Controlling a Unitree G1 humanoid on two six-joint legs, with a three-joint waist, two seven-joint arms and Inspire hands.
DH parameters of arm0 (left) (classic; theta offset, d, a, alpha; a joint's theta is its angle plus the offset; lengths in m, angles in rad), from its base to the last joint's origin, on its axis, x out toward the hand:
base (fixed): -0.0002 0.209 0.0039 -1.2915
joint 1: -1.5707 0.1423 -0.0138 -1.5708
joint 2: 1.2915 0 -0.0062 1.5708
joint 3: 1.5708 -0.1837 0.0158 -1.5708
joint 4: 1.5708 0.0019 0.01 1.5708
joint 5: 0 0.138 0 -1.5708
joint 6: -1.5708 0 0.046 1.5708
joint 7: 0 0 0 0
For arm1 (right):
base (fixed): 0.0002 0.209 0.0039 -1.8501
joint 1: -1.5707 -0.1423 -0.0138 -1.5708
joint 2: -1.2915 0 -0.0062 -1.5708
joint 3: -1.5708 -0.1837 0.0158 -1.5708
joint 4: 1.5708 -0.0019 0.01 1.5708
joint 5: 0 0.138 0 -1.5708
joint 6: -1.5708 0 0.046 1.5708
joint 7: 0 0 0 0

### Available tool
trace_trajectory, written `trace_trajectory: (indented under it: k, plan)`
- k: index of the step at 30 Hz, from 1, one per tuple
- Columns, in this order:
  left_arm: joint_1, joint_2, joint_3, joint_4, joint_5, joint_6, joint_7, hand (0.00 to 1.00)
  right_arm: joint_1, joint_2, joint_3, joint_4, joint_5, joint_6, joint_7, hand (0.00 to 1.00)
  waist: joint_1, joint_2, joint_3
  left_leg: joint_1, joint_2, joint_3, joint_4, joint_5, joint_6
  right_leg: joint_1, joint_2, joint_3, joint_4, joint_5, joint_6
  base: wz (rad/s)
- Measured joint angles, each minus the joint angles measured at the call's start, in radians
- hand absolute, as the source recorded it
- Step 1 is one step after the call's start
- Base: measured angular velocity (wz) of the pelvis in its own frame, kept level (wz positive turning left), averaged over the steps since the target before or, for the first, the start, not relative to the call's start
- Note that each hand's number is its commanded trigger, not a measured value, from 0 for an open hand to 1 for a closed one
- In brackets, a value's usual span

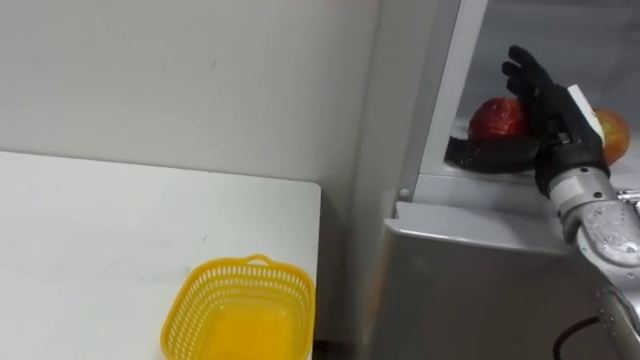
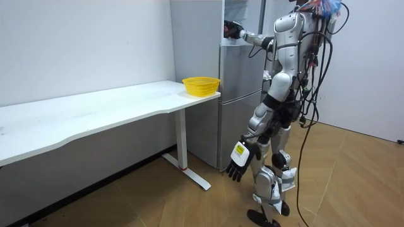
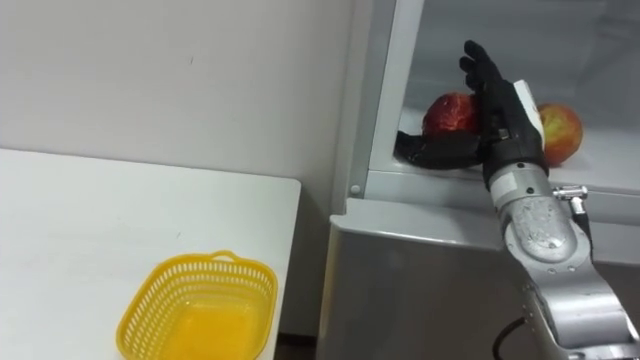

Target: Retrieve from the upper fridge

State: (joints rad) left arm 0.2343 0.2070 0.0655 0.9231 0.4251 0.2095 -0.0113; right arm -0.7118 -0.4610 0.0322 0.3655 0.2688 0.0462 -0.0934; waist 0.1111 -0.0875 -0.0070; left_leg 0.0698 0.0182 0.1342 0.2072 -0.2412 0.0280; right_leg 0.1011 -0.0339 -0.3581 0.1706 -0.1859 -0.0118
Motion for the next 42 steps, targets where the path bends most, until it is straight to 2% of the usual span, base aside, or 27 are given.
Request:
trace_trajectory:
  k: [3, 7, 10, 17, 18, 19, 20, 21, 42]
  plan:
    - [-0.007, 0.004, 0.0, 0.0, 0.0, 0.01, 0.0, 0.0, -0.009, -0.009, 0.006, 0.013, 0.01, 0.013, 0.024, 0.0, -0.001, -0.003, -0.0003, 0.0, 0.0, 0.0, 0.001, 0.0, 0.0, 0.0, 0.0, 0.0, 0.0, 0.0, 0.0, 0.0]
    - [-0.024, 0.007, -0.001, 0.0, 0.0, 0.027, 0.0, 0.0, -0.015, -0.011, 0.006, 0.022, 0.008, 0.022, 0.043, 0.0, -0.002, -0.006, 0.0036, -0.004, 0.0, 0.0, 0.007, 0.0, 0.0, -0.002, 0.0, 0.002, 0.0, 0.0, 0.0, 0.0]
    - [-0.033, 0.008, -0.001, 0.0, 0.0, 0.031, 0.0, 0.0, -0.024, -0.014, 0.006, 0.025, 0.009, 0.036, 0.059, 0.0, -0.002, -0.006, 0.0042, -0.005, 0.0, 0.0, 0.007, 0.0, 0.0, -0.004, 0.0, 0.004, 0.0, 0.0, -0.001, 0.0]
    - [-0.035, 0.008, -0.002, 0.001, 0.0, 0.031, -0.001, 0.0, -0.026, -0.019, 0.005, 0.025, 0.009, 0.043, 0.079, 0.0, -0.002, -0.01, 0.0044, -0.005, 0.001, 0.001, 0.005, 0.0, 0.0, -0.005, 0.001, 0.006, 0.001, 0.0, -0.001, 0.0]
    - [-0.037, 0.008, -0.002, 0.001, 0.0, 0.031, -0.001, 0.0, -0.026, -0.02, 0.005, 0.025, 0.009, 0.043, 0.082, 0.2, -0.001, -0.012, 0.004, -0.004, 0.001, 0.002, 0.005, 0.0, 0.0, -0.005, 0.001, 0.007, 0.001, 0.001, -0.001, -0.05]
    - [-0.039, 0.008, -0.002, 0.001, -0.001, 0.031, -0.001, 0.0, -0.026, -0.021, 0.006, 0.026, 0.009, 0.043, 0.082, 0.65, 0.001, -0.012, 0.0039, -0.003, 0.001, 0.004, 0.005, 0.0, 0.0, -0.005, 0.001, 0.011, 0.001, 0.001, -0.002, -0.05]
    - [-0.039, 0.008, -0.002, 0.001, -0.001, 0.031, 0.0, 0.0, -0.026, -0.021, 0.006, 0.027, 0.009, 0.043, 0.082, 0.87, 0.002, -0.012, 0.0042, -0.003, 0.001, 0.005, 0.005, 0.0, 0.0, -0.005, 0.001, 0.012, 0.001, 0.001, -0.002, -0.04]
    - [-0.041, 0.01, -0.003, 0.001, -0.002, 0.031, 0.0, 0.0, -0.026, -0.021, 0.006, 0.029, 0.01, 0.042, 0.082, 1.0, 0.002, -0.013, 0.0053, -0.003, 0.001, 0.006, 0.005, 0.0, 0.0, -0.005, 0.001, 0.012, 0.001, 0.001, -0.002, 0.0]
    - [-0.047, 0.011, -0.01, 0.001, -0.001, 0.032, 0.001, 0.0, -0.051, -0.034, 0.027, 0.057, 0.01, 0.04, 0.09, 1.0, 0.003, -0.013, 0.0055, -0.004, 0.001, 0.005, 0.007, 0.0, 0.0, -0.005, 0.002, 0.013, 0.0, 0.002, -0.003, 0.0]
